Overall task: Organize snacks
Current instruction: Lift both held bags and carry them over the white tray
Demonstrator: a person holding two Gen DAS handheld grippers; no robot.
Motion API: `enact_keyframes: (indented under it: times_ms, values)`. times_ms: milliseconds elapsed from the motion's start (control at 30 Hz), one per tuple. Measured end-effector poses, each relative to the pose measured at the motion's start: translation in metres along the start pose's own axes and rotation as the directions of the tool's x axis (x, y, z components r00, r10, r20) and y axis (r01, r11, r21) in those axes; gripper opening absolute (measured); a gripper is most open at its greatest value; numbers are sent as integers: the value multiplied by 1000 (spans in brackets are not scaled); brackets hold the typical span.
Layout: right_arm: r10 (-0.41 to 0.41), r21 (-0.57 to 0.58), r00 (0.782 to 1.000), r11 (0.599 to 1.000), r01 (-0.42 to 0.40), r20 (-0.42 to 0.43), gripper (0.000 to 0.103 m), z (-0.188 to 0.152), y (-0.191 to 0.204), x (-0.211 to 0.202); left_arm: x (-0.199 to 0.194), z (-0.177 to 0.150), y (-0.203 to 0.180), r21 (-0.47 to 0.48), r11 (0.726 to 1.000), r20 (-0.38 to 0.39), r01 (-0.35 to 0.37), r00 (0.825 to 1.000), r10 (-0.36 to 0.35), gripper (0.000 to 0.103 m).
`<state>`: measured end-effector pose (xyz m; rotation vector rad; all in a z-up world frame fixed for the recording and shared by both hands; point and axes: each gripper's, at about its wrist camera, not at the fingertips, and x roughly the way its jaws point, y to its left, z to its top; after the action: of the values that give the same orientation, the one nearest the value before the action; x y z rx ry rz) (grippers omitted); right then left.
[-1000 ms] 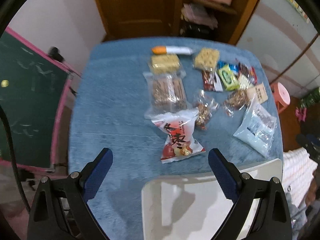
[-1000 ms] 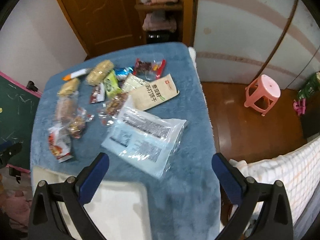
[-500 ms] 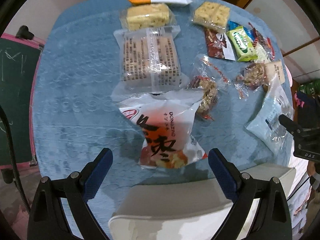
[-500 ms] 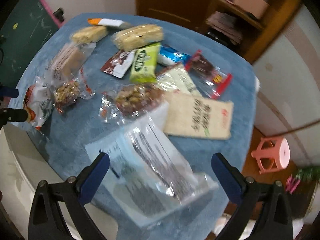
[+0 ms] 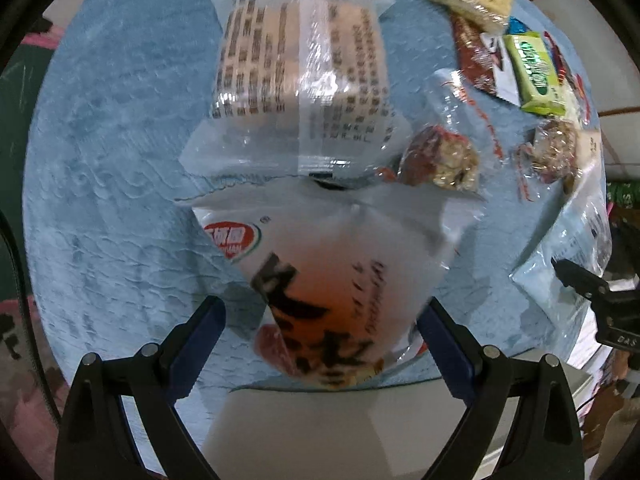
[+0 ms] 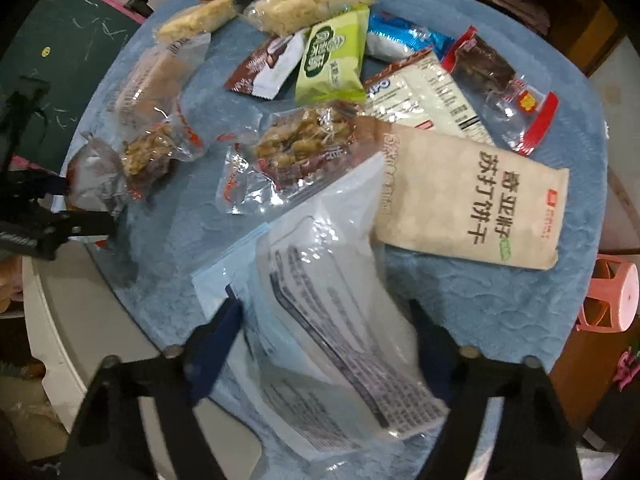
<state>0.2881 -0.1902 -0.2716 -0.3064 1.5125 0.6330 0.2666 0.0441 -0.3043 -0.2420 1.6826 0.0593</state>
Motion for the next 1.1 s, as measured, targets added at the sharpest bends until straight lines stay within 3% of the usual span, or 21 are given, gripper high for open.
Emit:
enact_keyframes:
  times_ms: [67, 200, 367, 533, 600, 767, 900, 1000, 1100]
  values:
    - [4, 13, 1000, 1000, -4, 17, 63, -2, -3, -10, 8, 0, 1, -22, 998, -27, 51, 998, -52, 76]
    - [-14, 28, 998, 1000, 12, 62, 54, -18, -1, -28, 5, -6, -4, -22, 999, 3, 48, 999, -48, 67]
    - [-56, 38, 989, 998, 51, 138, 45, -31, 22, -44, -14, -24, 0, -20, 997, 49, 73, 996, -72, 64]
    - [-127, 87, 961, 990, 109, 247, 43, -39, 33, -81, -59, -41, -6, 13, 996, 181, 93, 979, -94, 64]
    - [-157, 124, 942, 984, 126, 295, 43, -40, 29, -101, -82, -50, -9, 26, 996, 243, 91, 966, -94, 63]
    - [-230, 210, 869, 966, 149, 439, 43, -51, 38, -159, -158, -77, -4, 64, 995, 419, 71, 903, -91, 64]
    - [-248, 264, 811, 957, 120, 529, 43, -79, 58, -210, -215, -106, 1, 108, 992, 513, 61, 851, -108, 64]
    - [-259, 280, 788, 953, 114, 559, 43, -101, 83, -231, -244, -137, -3, 145, 989, 567, 17, 818, -97, 64]
    - [-251, 283, 784, 954, 100, 568, 43, -121, 106, -244, -260, -163, -9, 175, 984, 599, -22, 795, -89, 64]
